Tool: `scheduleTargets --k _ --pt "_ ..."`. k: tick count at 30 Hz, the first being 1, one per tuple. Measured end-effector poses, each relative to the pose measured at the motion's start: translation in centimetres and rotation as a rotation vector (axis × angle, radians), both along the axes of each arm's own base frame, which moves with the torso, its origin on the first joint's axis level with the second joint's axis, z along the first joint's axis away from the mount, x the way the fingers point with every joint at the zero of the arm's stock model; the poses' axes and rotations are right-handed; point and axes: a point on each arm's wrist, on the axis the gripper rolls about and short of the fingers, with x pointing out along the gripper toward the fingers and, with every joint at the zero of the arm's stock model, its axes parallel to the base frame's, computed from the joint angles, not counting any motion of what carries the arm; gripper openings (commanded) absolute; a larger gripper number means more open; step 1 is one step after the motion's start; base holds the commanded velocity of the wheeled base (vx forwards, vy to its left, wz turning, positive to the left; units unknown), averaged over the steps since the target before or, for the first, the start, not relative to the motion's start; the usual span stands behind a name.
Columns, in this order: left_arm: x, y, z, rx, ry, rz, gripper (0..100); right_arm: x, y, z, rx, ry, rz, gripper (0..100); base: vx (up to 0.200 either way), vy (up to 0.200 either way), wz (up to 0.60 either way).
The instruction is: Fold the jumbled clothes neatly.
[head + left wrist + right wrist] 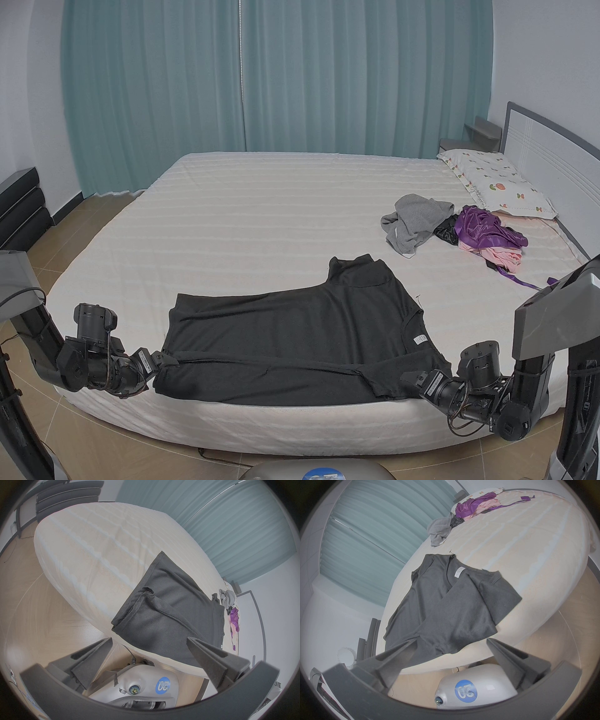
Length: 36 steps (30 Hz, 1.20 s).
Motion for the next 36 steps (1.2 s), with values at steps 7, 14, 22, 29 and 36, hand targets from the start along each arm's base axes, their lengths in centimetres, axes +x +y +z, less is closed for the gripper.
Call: scheduleTargets --k 7,14,22,29,36 --pt "0.2 0.0 0.2 -0.001 -0.011 0.008 100 1.0 -1.5 0.9 -0.013 -0.049 -0.048 100 0.000 0.000 0.00" --pt "0.4 0.0 0.4 -0.002 -0.019 0.016 100 1.8 -2.6 1.9 0.000 -0.099 -0.085 100 0.143 0.000 0.00" --pt "0.5 0.0 0.4 -0.002 -0.019 0.016 100 2.5 -3.2 2.2 0.008 -0.117 -0.095 100 0.100 0.000 0.00" --pt "0.5 -0.6 0.2 -0.002 -0.013 -0.004 100 2.6 -3.6 2.0 0.032 -0.105 -0.080 100 0.000 0.000 0.00" --pt "1.4 -2.1 -0.2 -0.012 0.005 0.030 100 2.7 -3.7 1.8 0.034 -0.100 -0.080 100 0.000 0.000 0.00"
